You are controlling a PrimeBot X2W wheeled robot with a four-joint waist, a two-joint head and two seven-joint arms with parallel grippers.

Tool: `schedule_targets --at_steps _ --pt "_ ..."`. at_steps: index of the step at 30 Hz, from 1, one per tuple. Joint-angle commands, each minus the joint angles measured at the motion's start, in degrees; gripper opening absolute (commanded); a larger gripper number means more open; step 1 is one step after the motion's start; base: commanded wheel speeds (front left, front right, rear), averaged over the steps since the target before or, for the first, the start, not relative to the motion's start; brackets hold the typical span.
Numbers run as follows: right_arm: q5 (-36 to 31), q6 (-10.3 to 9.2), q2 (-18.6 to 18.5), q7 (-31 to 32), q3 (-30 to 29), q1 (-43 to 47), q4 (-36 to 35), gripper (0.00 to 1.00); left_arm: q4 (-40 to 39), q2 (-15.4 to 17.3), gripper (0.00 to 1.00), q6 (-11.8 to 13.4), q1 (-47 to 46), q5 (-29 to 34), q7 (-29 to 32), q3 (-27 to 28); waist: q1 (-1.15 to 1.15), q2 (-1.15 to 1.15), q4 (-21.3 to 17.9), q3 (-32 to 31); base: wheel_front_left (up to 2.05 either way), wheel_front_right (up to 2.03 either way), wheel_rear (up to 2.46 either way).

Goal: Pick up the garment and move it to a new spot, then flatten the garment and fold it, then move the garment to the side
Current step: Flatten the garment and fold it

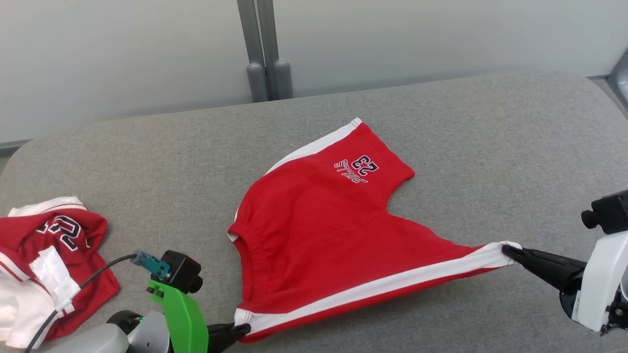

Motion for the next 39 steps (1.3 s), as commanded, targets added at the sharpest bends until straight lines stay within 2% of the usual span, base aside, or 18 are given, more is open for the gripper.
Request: schedule_targets --at_steps 1,6,9,13,15,24,39 --pt "0.0 -0.09 -0.4 0.7 -0.7 -0.4 -0.1 0.00 0.0 0.5 0.00 0.7 -1.4 -0.2 1.3 0.2 0.01 0.00 0.9 1.0 0.00 0.00 0.00" --pt "0.0 -0.09 0.6 4.3 -2.9 -4.3 1.2 0.00 1.2 -1.8 0.00 0.0 -6.7 -4.5 8.5 1.5 0.01 0.00 2.9 4.0 0.00 0.00 0.00" --pt "0.6 -0.09 2.7 7.6 -4.4 -8.2 2.5 0.00 3.5 -3.0 0.00 -0.7 -11.0 -10.2 16.4 2.7 0.01 0.00 4.1 6.9 0.00 0.00 0.00" --pt "0.9 -0.08 5.3 11.9 -6.0 -13.5 5.5 0.00 6.6 -4.0 0.00 -0.4 -16.8 -14.1 24.2 3.9 0.01 0.00 5.3 10.3 0.00 0.00 0.00" --pt "1.0 -0.09 6.4 13.8 -6.8 -16.2 7.1 0.00 8.1 -4.7 0.00 0.0 -19.4 -15.1 26.0 4.9 0.01 0.00 5.9 12.1 0.00 0.00 0.00" --pt "-0.5 -0.08 10.3 21.0 -9.2 -27.6 16.3 0.00 14.4 -9.2 0.00 1.2 -28.3 -16.3 28.4 8.6 0.01 0.00 9.3 20.6 0.00 0.00 0.00" --pt "-3.0 -0.08 18.2 25.1 -9.7 -41.1 29.4 0.00 22.5 -15.1 0.00 0.4 -36.8 -15.2 28.2 11.5 0.01 0.00 13.7 30.2 0.00 0.00 0.00"
